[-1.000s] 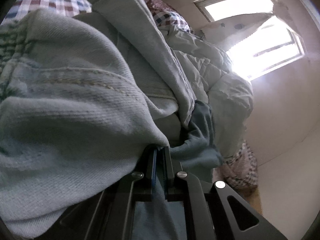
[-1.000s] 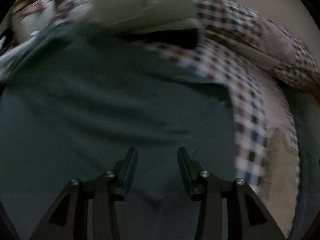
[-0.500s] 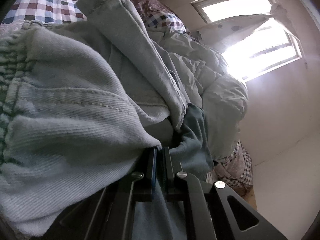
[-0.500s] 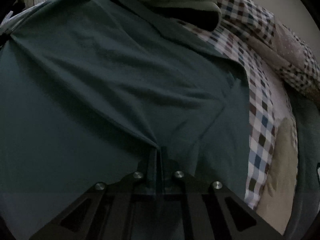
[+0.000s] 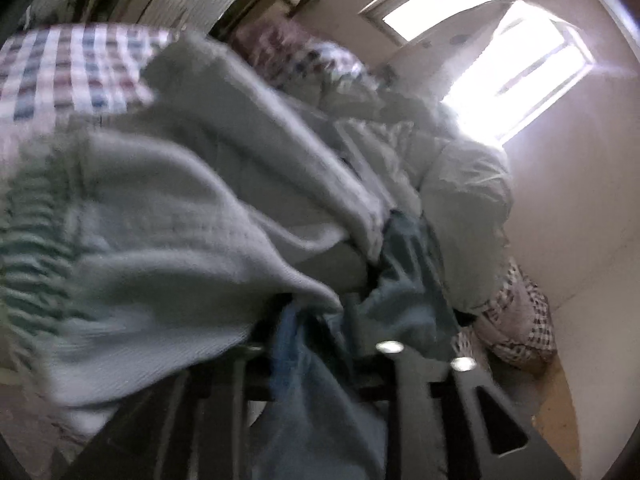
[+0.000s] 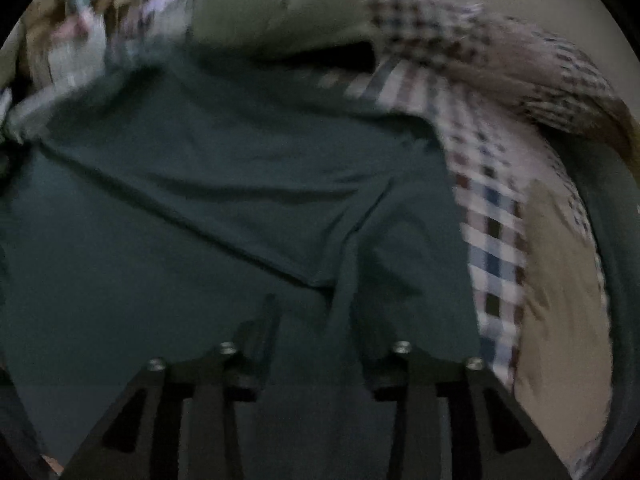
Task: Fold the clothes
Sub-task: 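Open both grippers and pull them back from the sweatshirt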
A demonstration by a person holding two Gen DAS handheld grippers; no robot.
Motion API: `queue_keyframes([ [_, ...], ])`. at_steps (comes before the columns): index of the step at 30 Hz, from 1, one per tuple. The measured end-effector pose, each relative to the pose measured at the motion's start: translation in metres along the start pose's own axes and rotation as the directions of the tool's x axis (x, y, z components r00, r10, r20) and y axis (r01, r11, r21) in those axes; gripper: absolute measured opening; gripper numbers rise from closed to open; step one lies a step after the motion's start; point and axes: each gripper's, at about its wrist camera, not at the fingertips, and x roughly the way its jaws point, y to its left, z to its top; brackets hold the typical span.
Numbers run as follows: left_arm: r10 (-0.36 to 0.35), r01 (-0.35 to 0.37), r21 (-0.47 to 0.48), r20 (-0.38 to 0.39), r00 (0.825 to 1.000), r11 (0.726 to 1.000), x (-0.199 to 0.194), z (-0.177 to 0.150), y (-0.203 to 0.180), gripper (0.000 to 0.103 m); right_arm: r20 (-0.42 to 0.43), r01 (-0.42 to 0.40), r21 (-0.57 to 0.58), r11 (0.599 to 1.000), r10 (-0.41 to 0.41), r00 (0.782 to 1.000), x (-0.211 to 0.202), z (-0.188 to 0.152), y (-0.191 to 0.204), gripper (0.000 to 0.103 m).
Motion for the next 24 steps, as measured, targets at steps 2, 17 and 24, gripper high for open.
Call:
queue_keyframes([
  [2,-0.025,0.025,0.079,0.008,1.0,0.997,-0.011,-0.011,-0.02,0.058,0.088,-0.017,0.076,0.997,0.01,0.996,-0.034,-0.015,-0.01,0.047],
  [17,-0.236,0.274,0.659,-0.149,0.96,0.7,-0.099,-0.173,-0.198,0.084,0.435,0.054,0.553,0.831,-0.343,0.832,-0.22,-0.211,-0.081,0.088],
  [24,-0.24,0.468,0.768,-0.402,0.884,0.437,-0.133,-0.341,-0.269,0.084,0.363,0.153,0.639,0.754,-0.471,0.804,-0.232,-0.262,-0.104,0.09],
])
